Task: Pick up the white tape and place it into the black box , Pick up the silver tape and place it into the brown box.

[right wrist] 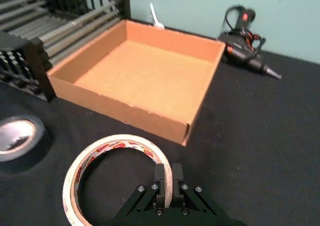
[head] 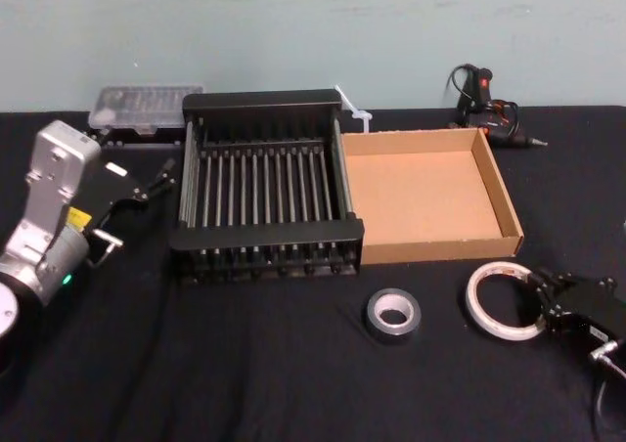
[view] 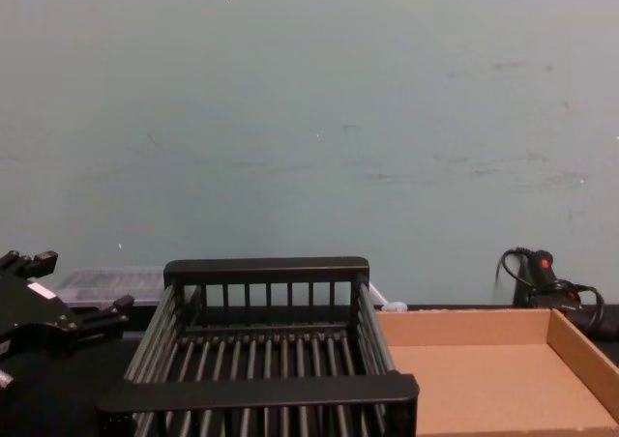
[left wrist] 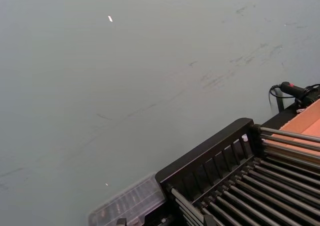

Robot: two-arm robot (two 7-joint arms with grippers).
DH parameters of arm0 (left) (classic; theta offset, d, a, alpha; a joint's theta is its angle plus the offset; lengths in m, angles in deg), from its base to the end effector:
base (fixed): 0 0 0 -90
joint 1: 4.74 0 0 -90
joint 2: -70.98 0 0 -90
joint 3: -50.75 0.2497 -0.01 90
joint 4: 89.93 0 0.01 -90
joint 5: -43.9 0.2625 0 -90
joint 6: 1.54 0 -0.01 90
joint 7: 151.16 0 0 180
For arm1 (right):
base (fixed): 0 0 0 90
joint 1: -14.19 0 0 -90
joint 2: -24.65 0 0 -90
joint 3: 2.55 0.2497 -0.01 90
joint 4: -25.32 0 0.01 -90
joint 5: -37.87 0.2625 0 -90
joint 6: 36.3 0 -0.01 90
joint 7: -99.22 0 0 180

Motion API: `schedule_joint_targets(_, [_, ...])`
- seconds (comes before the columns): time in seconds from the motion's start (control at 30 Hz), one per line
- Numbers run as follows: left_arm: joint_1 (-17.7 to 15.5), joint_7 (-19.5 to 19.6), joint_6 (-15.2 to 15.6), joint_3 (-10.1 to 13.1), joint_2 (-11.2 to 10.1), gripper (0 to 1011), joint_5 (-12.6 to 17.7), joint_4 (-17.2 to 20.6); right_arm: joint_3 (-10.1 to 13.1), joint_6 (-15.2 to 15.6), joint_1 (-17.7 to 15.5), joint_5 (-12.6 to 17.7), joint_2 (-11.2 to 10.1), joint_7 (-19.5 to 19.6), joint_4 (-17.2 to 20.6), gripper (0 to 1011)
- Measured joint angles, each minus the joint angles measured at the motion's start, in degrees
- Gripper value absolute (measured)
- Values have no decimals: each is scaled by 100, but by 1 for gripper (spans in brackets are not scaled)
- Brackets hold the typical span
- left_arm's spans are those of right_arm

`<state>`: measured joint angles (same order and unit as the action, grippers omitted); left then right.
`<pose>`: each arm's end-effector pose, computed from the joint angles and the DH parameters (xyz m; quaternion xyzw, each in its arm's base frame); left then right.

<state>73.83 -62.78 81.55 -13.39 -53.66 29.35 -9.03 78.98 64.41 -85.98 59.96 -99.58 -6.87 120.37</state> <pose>0.3077 0.0720 -0.2609 0.1414 -0.1324 0.5799 0.7913 0.2359 -0.0986 -0.2659 -0.1876 0.0788 -0.5182 0.8307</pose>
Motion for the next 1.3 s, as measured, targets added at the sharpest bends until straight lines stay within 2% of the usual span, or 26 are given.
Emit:
schedule_joint_targets(0.53, [0, 0, 0, 0, 0, 1001, 0, 0, 318, -777, -242, 12, 242, -311, 268, 93])
schedule_joint_targets(0.67, [0, 0, 0, 0, 0, 1001, 0, 0, 355, -873, -238, 26, 302, -339, 288, 93])
schedule_joint_targets(0.93, [0, 0, 0, 0, 0, 1001, 0, 0, 358, -902, -97, 54, 430, -350, 274, 93])
schedule_joint_targets(1.3, [0, 0, 0, 0, 0, 1001, 0, 0, 256, -788, 234, 63, 567, -328, 113, 93])
